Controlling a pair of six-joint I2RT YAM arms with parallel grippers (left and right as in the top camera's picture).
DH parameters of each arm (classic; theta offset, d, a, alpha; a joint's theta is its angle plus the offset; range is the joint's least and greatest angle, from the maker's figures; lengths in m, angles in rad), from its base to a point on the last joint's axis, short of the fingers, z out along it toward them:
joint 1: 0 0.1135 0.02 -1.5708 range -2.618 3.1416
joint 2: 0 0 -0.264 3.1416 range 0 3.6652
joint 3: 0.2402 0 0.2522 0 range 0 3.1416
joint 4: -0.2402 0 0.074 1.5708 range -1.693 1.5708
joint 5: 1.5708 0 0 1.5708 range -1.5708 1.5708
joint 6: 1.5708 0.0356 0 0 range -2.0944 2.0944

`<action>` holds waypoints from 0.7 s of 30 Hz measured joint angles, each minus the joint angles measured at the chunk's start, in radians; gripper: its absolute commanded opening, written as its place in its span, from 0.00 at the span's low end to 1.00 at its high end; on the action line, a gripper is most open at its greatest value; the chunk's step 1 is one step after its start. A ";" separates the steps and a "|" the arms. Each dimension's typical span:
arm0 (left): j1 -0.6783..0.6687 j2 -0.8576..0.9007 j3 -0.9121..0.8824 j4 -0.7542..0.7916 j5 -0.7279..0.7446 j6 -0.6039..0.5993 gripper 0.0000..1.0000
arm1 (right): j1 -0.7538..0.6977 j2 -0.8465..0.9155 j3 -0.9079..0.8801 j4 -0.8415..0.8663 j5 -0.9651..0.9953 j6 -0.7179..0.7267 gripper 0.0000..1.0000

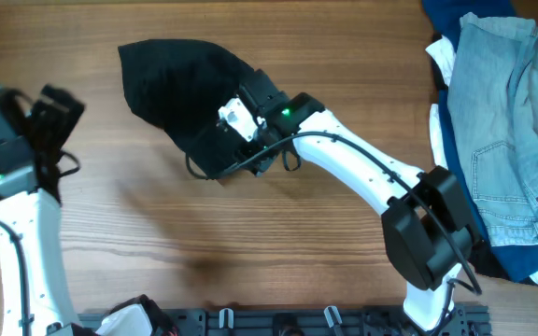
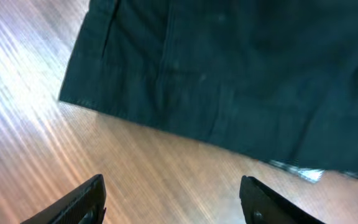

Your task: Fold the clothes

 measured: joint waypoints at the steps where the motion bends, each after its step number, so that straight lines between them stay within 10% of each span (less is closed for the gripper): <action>1: 0.039 0.001 0.000 -0.018 0.015 -0.001 1.00 | 0.013 0.000 0.000 0.020 0.019 -0.022 0.72; 21: -0.024 0.184 0.000 -0.087 0.068 -0.004 1.00 | -0.248 0.219 0.000 0.312 0.044 0.182 0.63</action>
